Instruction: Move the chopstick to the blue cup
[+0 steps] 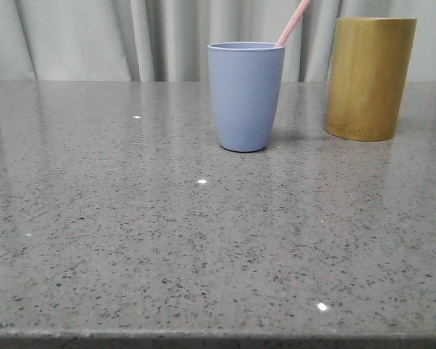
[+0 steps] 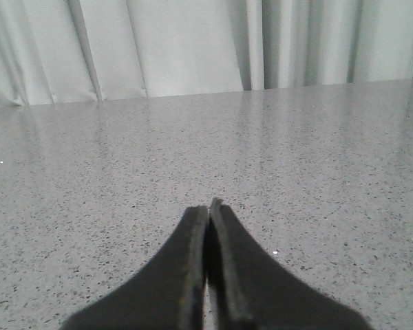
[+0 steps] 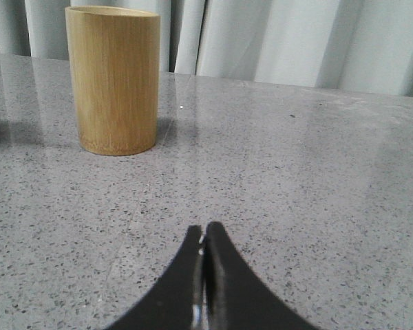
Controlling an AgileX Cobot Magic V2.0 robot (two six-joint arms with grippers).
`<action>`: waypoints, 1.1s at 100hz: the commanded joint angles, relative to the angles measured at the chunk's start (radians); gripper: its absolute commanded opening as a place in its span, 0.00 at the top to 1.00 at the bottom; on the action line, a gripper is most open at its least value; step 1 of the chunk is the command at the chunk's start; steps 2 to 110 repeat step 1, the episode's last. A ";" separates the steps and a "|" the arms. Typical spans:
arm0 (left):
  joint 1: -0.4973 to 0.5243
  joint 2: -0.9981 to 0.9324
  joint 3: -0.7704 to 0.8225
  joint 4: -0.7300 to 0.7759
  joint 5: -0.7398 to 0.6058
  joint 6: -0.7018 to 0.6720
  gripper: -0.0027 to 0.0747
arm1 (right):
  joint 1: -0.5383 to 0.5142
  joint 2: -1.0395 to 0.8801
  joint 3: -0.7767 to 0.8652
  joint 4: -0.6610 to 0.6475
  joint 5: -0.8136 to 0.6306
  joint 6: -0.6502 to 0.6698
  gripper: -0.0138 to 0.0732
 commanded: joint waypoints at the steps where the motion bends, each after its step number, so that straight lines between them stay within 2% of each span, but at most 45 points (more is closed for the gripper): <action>1: -0.010 -0.034 0.011 -0.011 -0.078 -0.008 0.99 | -0.004 -0.015 -0.001 0.001 -0.080 0.001 0.92; 110: -0.010 -0.034 0.011 -0.011 -0.078 -0.008 0.99 | -0.004 -0.015 -0.001 0.001 -0.080 0.001 0.92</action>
